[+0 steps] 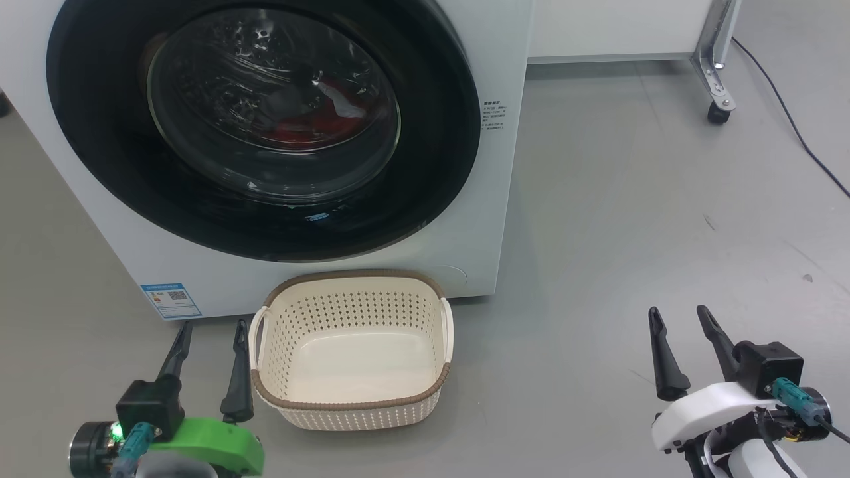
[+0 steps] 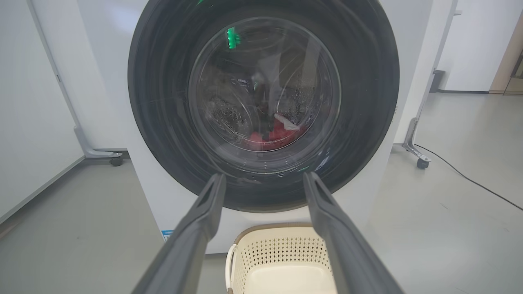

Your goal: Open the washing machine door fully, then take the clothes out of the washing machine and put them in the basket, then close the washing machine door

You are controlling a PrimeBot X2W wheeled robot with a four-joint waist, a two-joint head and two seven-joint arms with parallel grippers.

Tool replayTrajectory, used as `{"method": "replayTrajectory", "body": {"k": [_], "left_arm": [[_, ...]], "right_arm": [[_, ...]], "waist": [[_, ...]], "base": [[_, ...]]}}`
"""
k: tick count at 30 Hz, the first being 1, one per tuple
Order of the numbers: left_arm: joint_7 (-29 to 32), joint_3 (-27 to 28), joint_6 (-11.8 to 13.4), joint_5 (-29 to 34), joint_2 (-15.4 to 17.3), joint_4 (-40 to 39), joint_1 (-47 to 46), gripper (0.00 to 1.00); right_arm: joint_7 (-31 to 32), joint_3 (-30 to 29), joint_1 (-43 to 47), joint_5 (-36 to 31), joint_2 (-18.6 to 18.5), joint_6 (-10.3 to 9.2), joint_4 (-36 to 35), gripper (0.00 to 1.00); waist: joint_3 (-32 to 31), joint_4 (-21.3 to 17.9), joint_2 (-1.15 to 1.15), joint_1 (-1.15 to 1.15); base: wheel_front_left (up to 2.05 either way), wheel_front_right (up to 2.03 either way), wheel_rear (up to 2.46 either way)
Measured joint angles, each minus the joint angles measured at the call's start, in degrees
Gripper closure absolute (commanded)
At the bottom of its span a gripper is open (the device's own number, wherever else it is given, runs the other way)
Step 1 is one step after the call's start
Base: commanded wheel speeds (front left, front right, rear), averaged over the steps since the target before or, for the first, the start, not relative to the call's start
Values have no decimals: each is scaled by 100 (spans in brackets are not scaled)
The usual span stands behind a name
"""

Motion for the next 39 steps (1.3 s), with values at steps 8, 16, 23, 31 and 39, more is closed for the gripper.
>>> {"method": "replayTrajectory", "body": {"k": [8,16,23,31,39], "left_arm": [[-140,-23,94,449,-14,138,4,0],[-147,12,103,464,-70,303,7,0],[-148,65,119,461,-78,398,6,0],[-148,103,119,461,-86,480,5,0],[-148,102,118,466,-96,494,1,0]], "right_arm": [[-156,135,-35,-543,-42,-99,-13,0],[-165,57,-34,-578,-35,-148,-13,0],[-165,-15,-32,-578,3,-171,-13,0],[-165,-51,-31,-579,38,-171,-13,29],[-165,-78,-25,-570,59,-141,-4,100]], "waist": [[-2,-6,0,0],[8,-21,0,0],[12,-26,0,0],[0,-37,0,0],[-7,-36,0,0]], "base": [[0,0,0],[0,0,0],[0,0,0],[0,0,0],[0,0,0]]}}
